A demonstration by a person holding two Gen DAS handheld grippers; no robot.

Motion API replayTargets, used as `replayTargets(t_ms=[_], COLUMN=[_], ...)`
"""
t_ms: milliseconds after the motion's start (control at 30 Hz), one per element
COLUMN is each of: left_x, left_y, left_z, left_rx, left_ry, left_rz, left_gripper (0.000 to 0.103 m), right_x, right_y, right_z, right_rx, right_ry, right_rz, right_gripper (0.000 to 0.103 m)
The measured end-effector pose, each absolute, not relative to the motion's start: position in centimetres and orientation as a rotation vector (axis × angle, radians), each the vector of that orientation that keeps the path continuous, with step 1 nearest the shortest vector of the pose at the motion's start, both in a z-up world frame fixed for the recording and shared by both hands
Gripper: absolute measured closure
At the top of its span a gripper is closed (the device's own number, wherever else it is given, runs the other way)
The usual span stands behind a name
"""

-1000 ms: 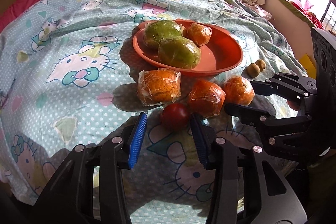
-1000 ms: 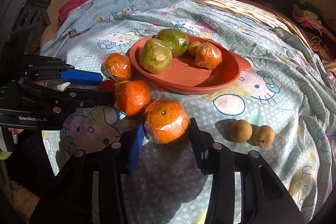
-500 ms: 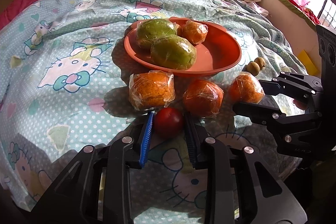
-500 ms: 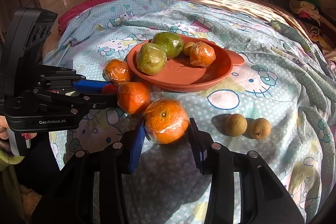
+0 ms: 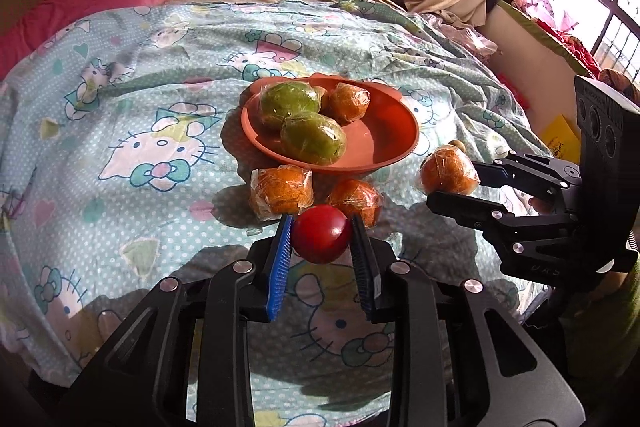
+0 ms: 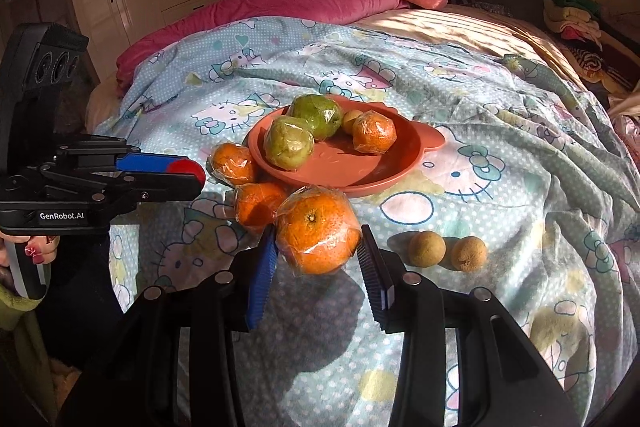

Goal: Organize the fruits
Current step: 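Carry the red tomato and the bagged orange over the orange plate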

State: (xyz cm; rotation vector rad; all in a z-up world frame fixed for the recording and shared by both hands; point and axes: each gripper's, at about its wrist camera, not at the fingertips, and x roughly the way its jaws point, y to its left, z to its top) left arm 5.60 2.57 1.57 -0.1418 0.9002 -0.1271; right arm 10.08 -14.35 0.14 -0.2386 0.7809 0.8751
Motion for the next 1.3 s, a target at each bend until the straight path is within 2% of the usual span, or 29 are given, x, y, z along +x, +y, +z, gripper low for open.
replayTargets(t_ms=[600, 1300], left_x=[9.4, 12.9], left_y=[0.3, -1.6], left_z=[3.0, 1.4], left_rx=[-0.127, -0.125], left_ry=[0.886, 0.925], left_rz=[-0.175, -0.209], left_gripper=[0.082, 0.082], right_x=[14.3, 17.8], right_y=[-15.9, -14.2], right_z=[3.7, 2.8], right_rx=[-0.223, -0.240], right_ry=[0.721, 0.791], right_rz=[0.837, 0.914], right_gripper=[0.064, 0.064])
